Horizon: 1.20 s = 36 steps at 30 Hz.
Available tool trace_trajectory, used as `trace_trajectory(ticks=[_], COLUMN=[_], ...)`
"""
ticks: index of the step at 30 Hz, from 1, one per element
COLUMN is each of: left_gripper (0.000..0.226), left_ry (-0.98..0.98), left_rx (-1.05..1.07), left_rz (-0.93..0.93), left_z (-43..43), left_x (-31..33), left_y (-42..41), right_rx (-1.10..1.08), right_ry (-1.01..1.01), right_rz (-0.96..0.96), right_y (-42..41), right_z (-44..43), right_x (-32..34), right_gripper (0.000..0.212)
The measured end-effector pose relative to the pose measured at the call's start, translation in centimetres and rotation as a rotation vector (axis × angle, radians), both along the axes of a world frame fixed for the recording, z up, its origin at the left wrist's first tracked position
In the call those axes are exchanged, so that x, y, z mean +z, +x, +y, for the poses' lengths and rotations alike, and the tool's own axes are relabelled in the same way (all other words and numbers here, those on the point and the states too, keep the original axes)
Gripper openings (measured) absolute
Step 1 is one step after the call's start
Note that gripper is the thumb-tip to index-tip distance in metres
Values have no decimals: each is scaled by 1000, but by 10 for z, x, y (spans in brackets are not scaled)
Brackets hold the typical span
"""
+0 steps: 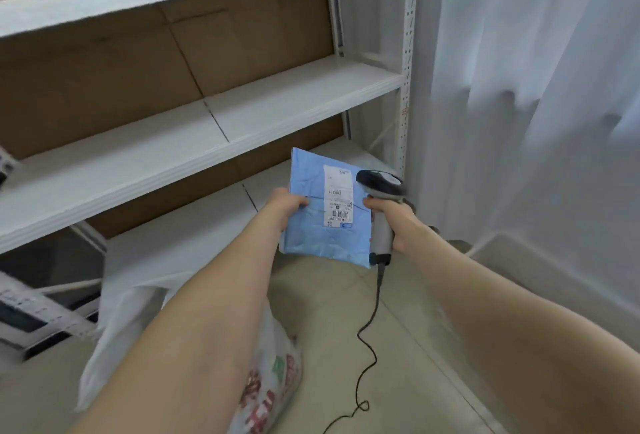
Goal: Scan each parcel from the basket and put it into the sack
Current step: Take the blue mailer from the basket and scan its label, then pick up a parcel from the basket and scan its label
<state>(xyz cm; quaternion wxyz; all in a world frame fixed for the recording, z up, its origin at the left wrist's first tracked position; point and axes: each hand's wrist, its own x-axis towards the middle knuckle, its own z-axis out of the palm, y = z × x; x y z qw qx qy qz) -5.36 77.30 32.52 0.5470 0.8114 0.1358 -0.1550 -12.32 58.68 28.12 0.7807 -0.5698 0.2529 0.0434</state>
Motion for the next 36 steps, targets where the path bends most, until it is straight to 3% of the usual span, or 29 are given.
trace_trajectory(ticks=[3, 7, 10, 16, 21, 25, 28, 30, 32, 34, 36], left_gripper=[37, 38, 39, 12, 16, 9, 6, 5, 12, 22, 44], left_ry=[-8, 2, 27, 51, 35, 57, 84, 88, 108, 171, 245], left_rx=[94, 168, 194, 257, 391, 412, 388, 380, 405, 423, 412], left_rz=[-9, 12, 52, 78, 129, 237, 288, 333, 371, 412, 436], left_z=[68, 151, 218, 354, 445, 488, 509, 521, 531, 540, 543], left_x=[1, -4, -18, -83, -150, -193, -223, -251, -277, -302, -310], left_y=[-8, -18, -15, 13, 38, 51, 57, 61, 62, 61, 56], right_rx=[110, 215, 255, 285, 224, 129, 301, 375, 381, 322, 277], right_ry=[37, 35, 37, 42, 25, -19, 55, 44, -38, -113, -139], right_rz=[19, 35, 81, 181, 260, 307, 387, 454, 480, 499, 532], right_y=[9, 15, 28, 56, 75, 86, 94, 101, 103, 105, 105], right_z=[61, 142, 206, 336, 407, 433, 459, 475, 489, 500, 510], right_x=[-2, -2, -16, -59, -121, -167, -195, -214, -233, -254, -270], right_gripper=[56, 28, 32, 38, 48, 29, 8, 11, 17, 9, 17])
